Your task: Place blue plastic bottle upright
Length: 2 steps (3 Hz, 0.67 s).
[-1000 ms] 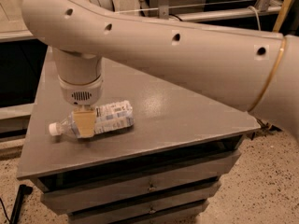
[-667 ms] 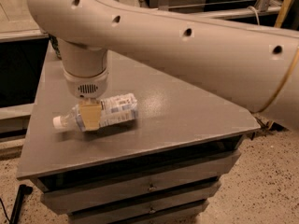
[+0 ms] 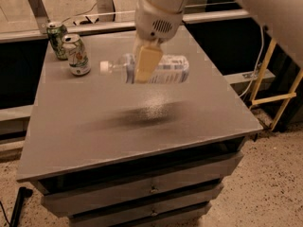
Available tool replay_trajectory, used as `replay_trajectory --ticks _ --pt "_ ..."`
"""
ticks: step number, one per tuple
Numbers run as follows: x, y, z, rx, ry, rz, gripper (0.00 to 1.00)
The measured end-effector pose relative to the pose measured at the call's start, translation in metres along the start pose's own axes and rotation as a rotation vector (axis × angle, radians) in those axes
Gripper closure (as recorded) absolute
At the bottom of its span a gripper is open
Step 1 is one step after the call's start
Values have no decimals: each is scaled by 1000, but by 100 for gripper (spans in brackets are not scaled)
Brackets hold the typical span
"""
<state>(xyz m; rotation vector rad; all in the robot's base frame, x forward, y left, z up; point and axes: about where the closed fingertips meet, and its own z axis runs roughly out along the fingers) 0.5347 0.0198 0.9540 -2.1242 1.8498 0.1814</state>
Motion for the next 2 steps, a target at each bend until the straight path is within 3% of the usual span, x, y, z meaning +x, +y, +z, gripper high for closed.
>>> replay_trajectory --ticks 1,2 --pt "-6 -18 -39 73 -67 13 100" --pt "-12 -38 -23 102 -180 -28 100"
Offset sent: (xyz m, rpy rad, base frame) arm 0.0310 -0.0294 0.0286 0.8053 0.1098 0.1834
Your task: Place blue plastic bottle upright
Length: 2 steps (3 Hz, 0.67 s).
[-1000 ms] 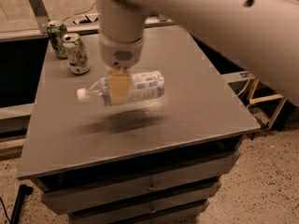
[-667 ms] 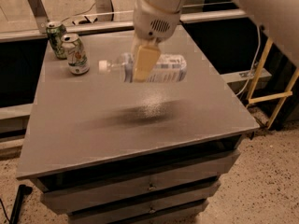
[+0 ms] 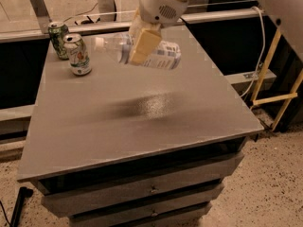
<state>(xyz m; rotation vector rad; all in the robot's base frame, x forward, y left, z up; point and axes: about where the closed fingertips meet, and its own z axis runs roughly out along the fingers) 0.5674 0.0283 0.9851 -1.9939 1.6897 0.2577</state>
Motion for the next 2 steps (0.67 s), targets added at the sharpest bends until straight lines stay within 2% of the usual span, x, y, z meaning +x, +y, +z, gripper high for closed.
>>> replay_trajectory --ticks 1,2 --pt "11 -18 34 10 -296 -34 100" --pt "18 -12 -2 16 -629 -19 100"
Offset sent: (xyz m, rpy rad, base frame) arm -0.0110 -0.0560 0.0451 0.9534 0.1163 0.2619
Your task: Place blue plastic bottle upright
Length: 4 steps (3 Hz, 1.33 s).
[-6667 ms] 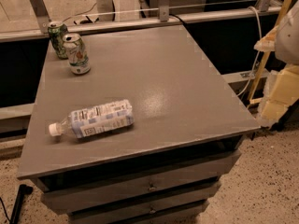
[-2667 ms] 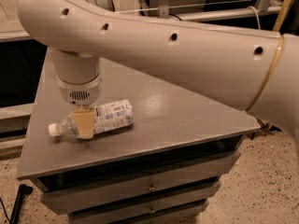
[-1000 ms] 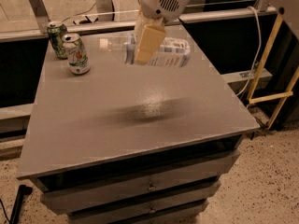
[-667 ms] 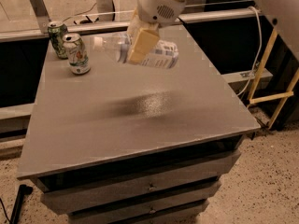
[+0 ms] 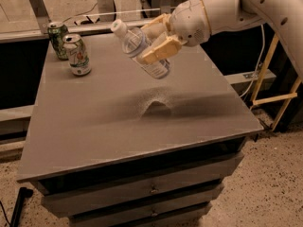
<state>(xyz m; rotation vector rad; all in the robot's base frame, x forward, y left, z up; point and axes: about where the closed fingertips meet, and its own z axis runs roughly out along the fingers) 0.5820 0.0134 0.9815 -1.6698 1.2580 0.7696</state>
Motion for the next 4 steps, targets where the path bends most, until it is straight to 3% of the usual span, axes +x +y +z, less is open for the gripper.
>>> replay_trajectory --ticks 1,2,3,4 --pt "-10 2 6 -9 -14 7 100" --pt "8 5 9 18 -150 69 100" --pt "-7 20 5 56 -380 136 100" --pt "-20 33 -2 76 -516 200 100"
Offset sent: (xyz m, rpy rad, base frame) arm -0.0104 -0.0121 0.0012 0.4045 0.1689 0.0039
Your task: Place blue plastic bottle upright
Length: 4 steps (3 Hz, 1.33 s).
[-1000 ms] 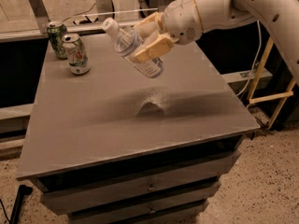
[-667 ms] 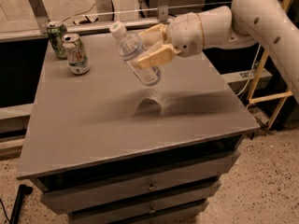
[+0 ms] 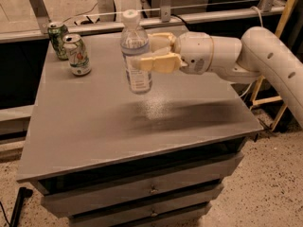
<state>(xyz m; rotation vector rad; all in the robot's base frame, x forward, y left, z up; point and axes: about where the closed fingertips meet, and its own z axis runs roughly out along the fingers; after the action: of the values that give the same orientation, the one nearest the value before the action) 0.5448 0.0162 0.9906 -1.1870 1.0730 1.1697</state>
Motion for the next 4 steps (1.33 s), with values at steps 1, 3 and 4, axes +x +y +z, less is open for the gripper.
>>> replay_trajectory --ticks 1,3,4 --pt "12 16 -3 21 12 99 99" --pt "58 33 0 33 -2 237 54" --pt "72 39 1 52 -43 250 30"
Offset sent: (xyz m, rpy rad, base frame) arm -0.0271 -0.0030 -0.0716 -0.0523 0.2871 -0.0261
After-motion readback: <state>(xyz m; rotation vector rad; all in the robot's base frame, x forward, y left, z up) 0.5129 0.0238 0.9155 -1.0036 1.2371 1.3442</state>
